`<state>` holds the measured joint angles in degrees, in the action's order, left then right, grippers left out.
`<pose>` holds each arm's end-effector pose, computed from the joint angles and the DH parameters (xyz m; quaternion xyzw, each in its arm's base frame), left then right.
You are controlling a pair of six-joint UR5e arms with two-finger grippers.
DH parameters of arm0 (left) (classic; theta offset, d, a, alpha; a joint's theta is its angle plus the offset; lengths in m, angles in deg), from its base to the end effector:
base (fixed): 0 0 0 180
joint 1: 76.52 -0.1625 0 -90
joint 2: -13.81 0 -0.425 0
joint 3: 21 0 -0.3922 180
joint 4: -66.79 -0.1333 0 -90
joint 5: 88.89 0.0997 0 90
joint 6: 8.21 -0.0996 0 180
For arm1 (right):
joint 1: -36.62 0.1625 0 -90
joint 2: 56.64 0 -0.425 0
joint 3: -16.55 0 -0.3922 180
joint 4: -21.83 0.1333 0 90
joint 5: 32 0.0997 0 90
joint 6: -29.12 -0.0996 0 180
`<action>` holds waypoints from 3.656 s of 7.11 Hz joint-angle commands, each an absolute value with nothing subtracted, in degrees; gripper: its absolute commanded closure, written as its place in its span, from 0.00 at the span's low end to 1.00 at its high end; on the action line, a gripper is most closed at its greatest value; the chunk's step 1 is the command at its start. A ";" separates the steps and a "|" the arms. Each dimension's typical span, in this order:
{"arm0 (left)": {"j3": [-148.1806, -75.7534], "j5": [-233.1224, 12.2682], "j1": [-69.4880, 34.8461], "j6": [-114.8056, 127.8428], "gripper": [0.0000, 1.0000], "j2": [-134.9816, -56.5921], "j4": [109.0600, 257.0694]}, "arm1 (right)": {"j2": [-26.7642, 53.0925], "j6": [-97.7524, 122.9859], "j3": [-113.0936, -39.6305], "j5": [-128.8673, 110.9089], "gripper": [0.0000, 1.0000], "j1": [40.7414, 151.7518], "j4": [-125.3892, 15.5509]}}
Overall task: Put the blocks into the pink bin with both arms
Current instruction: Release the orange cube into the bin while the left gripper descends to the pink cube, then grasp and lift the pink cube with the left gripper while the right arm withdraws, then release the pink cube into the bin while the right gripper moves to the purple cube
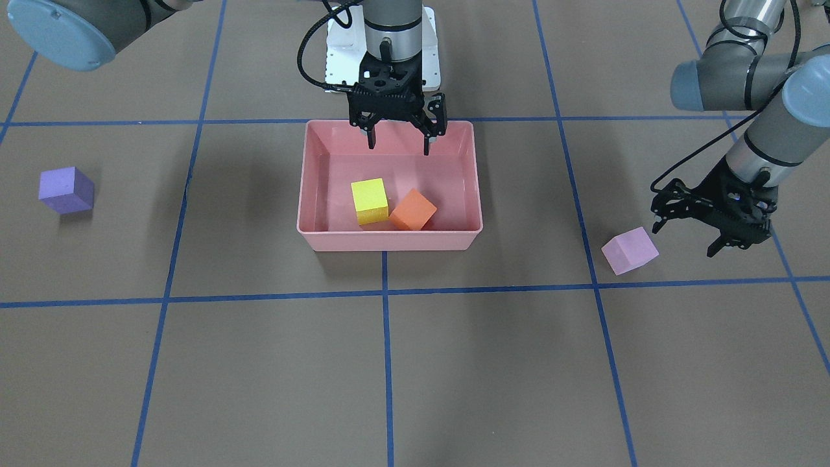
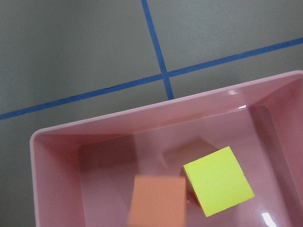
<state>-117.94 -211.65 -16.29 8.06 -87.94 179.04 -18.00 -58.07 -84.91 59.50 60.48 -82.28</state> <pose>0.2232 -0.5501 0.4509 0.2055 0.3744 0.2036 0.8810 -0.5432 -0.3831 0.0698 0.0835 -0.4040 0.1611 0.8966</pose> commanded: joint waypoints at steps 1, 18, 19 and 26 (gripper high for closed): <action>-117.16 -212.91 -16.92 8.76 0.00 -88.06 183.47 | -17.71 -48.13 -87.59 62.98 0.00 65.41 -85.46; -107.91 -209.17 -25.90 -12.25 1.00 -87.35 192.74 | 2.59 -11.08 -92.53 81.72 0.00 87.93 -78.19; -110.44 -213.31 -24.33 -11.04 1.00 -87.53 189.43 | 3.46 -7.48 -92.18 84.34 0.00 90.38 -78.19; -131.12 -209.52 -34.02 37.70 0.90 -106.15 159.25 | 30.93 5.56 -92.53 90.95 0.00 98.93 -54.09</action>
